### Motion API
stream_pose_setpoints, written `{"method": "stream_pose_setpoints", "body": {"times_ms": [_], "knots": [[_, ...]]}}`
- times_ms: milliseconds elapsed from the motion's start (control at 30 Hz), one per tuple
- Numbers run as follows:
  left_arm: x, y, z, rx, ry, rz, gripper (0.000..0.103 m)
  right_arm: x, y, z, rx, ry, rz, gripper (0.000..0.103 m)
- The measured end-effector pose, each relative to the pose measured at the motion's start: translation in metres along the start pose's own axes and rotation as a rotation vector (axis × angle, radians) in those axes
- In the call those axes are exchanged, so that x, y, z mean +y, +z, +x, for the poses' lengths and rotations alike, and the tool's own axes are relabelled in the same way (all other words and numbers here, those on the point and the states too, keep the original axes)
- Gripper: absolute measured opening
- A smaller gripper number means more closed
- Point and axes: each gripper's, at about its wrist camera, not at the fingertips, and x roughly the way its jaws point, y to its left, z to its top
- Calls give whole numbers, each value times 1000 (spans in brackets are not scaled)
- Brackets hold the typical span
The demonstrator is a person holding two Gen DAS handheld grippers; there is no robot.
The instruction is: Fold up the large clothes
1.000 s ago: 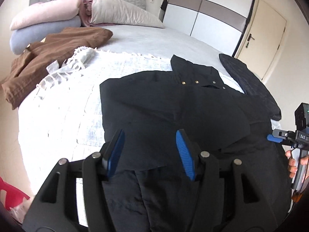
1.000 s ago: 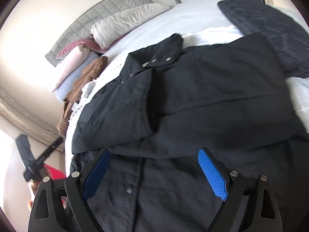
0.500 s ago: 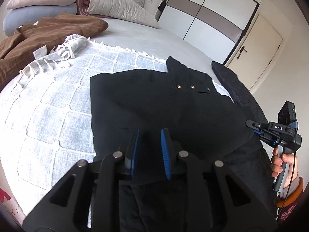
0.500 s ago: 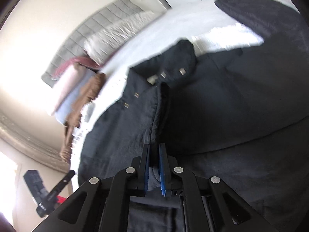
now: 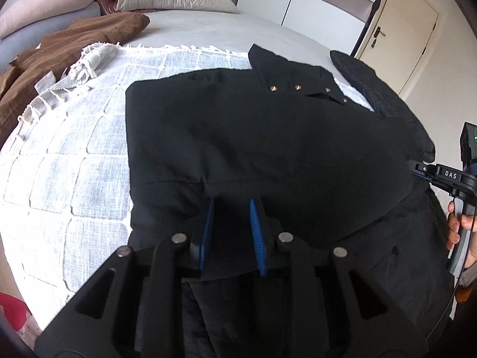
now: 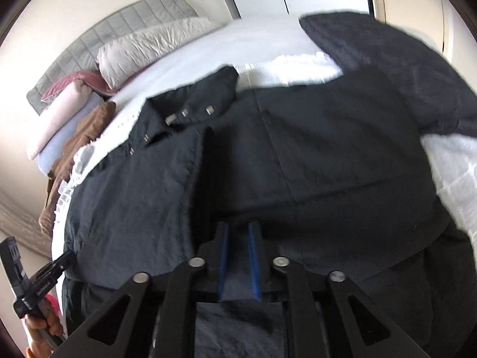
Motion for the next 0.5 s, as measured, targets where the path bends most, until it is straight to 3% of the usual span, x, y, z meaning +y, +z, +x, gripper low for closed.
{"method": "stream_pose_setpoints", "body": {"times_ms": [33,67,100,200,333,433,500], "knots": [[-1,1,-4,-21,-14,-6,38,10,4,-5,-34,-11,-31,41],[-3,2,-7,-39,-21,-5,41,17,9,-8,-58,-15,-54,55],[-5,2,-9,-54,-23,1,45,31,13,-12,-101,-21,-91,62],[-13,1,-7,-63,-23,37,51,64,21,-7,-158,-19,-175,66],[-16,-10,12,23,4,74,55,93,13,32,-90,-52,-269,66],[-18,-16,14,9,12,117,56,85,0,60,-56,-148,-319,66],[-21,-17,13,6,17,131,57,59,-3,62,-57,-96,-254,66]]}}
